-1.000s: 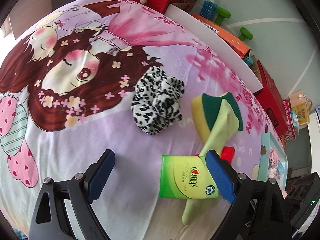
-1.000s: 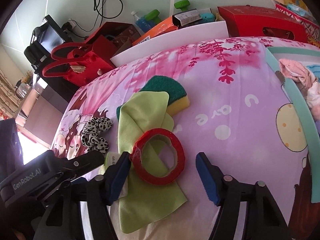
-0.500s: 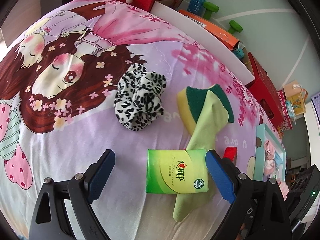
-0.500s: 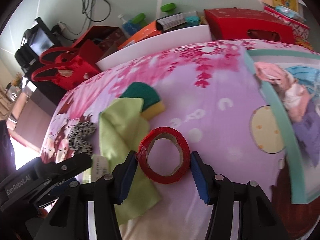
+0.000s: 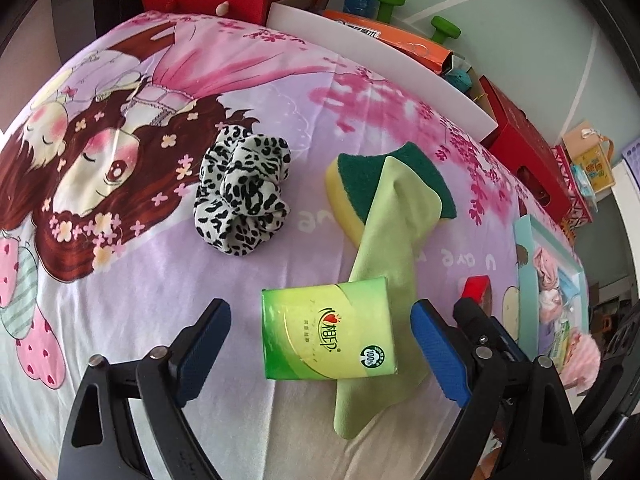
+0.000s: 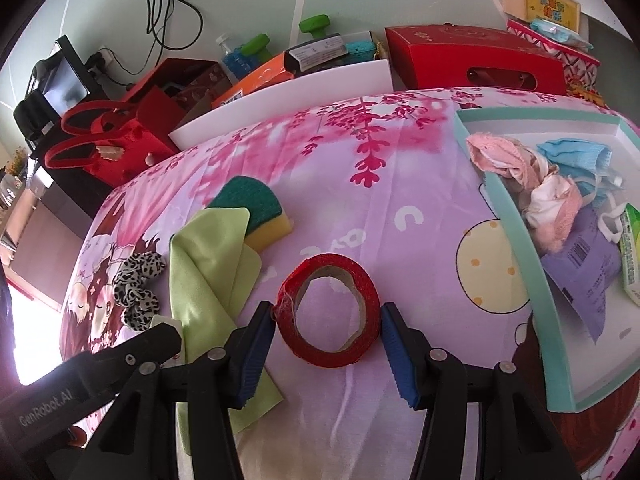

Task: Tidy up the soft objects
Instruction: 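Grasp the red tape roll with the right gripper while the left grasps the green tissue pack, then carry the tape roll and tissue pack into the white tray and open both grippers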

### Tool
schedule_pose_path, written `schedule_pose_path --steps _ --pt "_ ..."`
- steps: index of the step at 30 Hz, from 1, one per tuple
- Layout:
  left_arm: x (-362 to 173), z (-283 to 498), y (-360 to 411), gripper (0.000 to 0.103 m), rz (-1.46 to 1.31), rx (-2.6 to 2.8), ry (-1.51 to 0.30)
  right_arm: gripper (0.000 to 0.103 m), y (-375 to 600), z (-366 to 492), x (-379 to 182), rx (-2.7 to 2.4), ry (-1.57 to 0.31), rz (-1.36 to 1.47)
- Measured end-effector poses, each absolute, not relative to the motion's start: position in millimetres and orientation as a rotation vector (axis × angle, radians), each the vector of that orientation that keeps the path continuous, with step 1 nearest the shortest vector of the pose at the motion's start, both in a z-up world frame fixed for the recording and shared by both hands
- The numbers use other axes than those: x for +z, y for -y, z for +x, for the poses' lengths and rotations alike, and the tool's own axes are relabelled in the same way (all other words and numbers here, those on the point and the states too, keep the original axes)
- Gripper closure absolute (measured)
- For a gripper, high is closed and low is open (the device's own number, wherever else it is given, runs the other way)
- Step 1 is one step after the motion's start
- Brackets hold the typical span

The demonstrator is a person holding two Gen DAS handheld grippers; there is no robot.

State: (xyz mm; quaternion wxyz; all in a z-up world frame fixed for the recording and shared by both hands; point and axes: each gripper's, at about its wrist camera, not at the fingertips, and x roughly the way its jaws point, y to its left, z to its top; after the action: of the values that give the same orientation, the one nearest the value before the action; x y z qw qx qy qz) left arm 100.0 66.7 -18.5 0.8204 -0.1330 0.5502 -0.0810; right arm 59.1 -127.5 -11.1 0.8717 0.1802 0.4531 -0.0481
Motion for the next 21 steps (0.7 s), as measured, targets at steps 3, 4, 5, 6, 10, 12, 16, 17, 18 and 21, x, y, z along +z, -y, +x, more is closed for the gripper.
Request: schedule_pose_path --steps 3,4,5,6,10,12,16,17,18,21 --pt "-21 100 -65 0.037 -0.265 -0.166 -1.179 0.046 129 59 -11 -0.107 -0.944 0.380" --pt "-21 100 -65 0.038 -0.270 -0.172 -1.183 0.046 130 59 -10 -0.109 -0.944 0.381" --pt "-22 100 -65 0.038 -0.273 -0.173 -1.185 0.046 130 59 -10 -0.110 -0.943 0.382" --pt "-21 100 -65 0.038 -0.275 -0.172 -1.180 0.046 131 59 -10 -0.111 -0.943 0.383" --pt "-15 100 -67 0.038 -0.279 -0.166 -1.157 0.046 133 58 -9 -0.115 -0.939 0.387" --pt "-12 99 -69 0.038 -0.283 -0.164 -1.147 0.046 133 58 -8 -0.117 -0.934 0.389" --pt "1 95 -71 0.038 -0.260 -0.153 -1.094 0.046 136 54 0 -0.124 -0.908 0.391" --pt "5 95 -71 0.038 -0.257 -0.155 -1.080 0.046 137 53 4 -0.128 -0.896 0.390" --pt "7 94 -70 0.038 -0.257 -0.160 -1.069 0.046 138 52 8 -0.132 -0.881 0.387" --pt "15 92 -66 0.038 -0.252 -0.180 -1.033 0.046 143 44 23 -0.153 -0.827 0.377"
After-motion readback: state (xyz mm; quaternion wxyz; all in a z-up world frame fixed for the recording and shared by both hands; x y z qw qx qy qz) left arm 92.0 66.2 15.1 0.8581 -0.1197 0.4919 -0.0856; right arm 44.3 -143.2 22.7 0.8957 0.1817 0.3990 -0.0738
